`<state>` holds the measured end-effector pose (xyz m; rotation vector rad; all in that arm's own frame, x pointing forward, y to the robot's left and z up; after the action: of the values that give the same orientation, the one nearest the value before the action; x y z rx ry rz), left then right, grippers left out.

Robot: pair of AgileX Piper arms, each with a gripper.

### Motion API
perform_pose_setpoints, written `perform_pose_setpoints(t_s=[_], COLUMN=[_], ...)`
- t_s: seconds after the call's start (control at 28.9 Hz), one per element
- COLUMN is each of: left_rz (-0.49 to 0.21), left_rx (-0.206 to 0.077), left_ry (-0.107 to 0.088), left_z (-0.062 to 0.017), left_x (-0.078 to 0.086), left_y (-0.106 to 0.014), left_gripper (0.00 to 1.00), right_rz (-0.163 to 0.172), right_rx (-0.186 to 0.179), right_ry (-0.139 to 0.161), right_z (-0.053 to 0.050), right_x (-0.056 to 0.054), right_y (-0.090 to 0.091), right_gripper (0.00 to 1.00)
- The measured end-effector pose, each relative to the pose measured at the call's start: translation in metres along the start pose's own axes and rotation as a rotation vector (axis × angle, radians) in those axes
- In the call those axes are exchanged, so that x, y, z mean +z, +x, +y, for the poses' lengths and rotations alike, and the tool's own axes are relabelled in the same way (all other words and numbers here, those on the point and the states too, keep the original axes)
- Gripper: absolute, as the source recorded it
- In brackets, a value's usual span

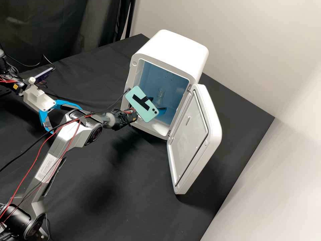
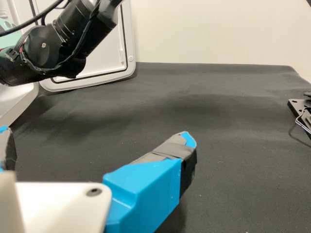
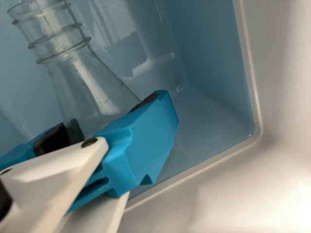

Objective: Place the flask in the incubator

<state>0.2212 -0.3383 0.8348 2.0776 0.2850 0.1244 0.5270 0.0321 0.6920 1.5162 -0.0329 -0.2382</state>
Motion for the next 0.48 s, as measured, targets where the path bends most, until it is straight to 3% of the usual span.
perform_pose_setpoints(t_s=[0.21,0.24,0.48], left_rz=[0.000,0.000,0.000], left_rx=[0.000,0.000,0.000], left_ry=[0.000,0.000,0.000], left_z=[0.0000,0.0000,0.0000], left_x=[0.0000,0.0000,0.0000], left_y=[0.0000,0.0000,0.0000], left_gripper=[1.00,1.00,1.00], right_rz=[0.000,0.000,-0.002], right_rx=[0.000,0.000,-0.004], right_ry=[0.000,0.000,0.000], right_z=[0.0000,0.0000,-0.0004], right_x=[0.0000,0.0000,0.0001], right_y=[0.0000,0.0000,0.0000], right_gripper=[0.00,1.00,1.00])
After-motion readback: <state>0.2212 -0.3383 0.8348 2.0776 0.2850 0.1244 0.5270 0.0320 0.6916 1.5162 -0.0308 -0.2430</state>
